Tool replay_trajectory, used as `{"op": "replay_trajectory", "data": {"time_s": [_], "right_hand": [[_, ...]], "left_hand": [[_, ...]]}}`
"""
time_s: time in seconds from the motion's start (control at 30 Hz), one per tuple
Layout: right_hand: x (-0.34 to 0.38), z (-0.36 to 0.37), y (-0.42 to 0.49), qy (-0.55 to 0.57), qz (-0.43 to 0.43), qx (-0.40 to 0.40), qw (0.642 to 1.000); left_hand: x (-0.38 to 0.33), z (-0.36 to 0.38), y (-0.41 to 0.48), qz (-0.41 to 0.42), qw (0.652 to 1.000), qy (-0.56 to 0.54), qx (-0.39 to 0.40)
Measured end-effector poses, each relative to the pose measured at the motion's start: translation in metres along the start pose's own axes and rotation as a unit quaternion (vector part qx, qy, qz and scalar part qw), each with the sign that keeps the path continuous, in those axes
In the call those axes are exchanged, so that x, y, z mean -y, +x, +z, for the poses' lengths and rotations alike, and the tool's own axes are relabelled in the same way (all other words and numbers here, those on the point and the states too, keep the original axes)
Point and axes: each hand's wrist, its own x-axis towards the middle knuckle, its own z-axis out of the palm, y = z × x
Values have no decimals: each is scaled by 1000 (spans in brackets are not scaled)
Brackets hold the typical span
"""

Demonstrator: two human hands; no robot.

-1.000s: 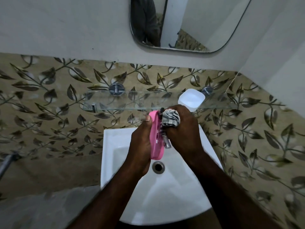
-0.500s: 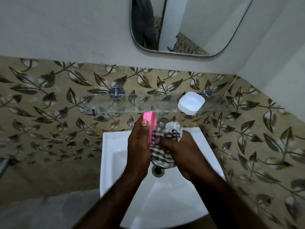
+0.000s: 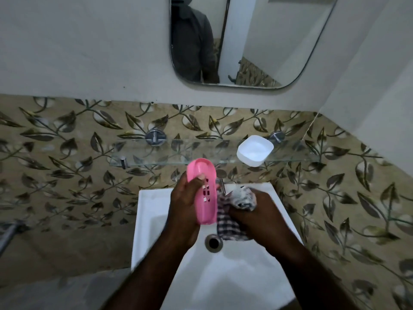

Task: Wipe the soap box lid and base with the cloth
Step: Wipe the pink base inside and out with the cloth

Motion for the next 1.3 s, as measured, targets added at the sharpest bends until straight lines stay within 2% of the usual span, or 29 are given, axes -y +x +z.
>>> {"op": "replay_trajectory", "data": {"time_s": [0.1, 0.2, 0.27, 0.33, 0.43, 0.53, 0.63, 0.77, 0.87, 0.97, 1.03, 1.17, 1.23, 1.3], "right_hand": [[-6, -17, 12, 184, 39, -68, 980], [-6, -22, 22, 254, 77, -48, 963], [-6, -18, 23, 283, 103, -15, 953], [-10, -15, 20, 322, 112, 1, 940], [-17, -10, 9, 350, 144, 10, 926], [-20, -11, 1, 339, 155, 15, 928], [-14, -12, 1, 311, 125, 9, 942], [-9, -8, 5, 271, 84, -4, 959], [-4, -3, 3, 246, 36, 14, 968], [-6, 0, -2, 160, -27, 51, 985], [-11, -1, -6, 60, -60, 99, 991], [-14, -11, -5, -60, -133, 187, 972], [-21, -24, 3, -62, -134, 187, 971], [-33, -41, 13, 14, -70, 132, 989]], "left_hand": [[-3, -7, 4, -92, 989, -109, 51], [5, -2, 6, -145, 979, -112, 83], [13, 3, 9, -140, 982, -110, 61], [19, 5, 13, -98, 992, -78, 18], [26, 4, 15, -35, 996, 68, -44], [34, -1, 16, 8, 973, 210, -94], [39, 1, 15, 1, 965, 252, -74], [39, 10, 9, -103, 978, 180, 4], [39, 17, 10, -95, 985, 141, 34], [35, 17, 12, -141, 990, 13, 10], [32, 9, 18, -186, 982, -32, -23], [33, -3, 26, -253, 965, -68, -18], [42, -7, 29, -286, 952, -105, -17], [50, -13, 34, -308, 939, -154, 1]]}}
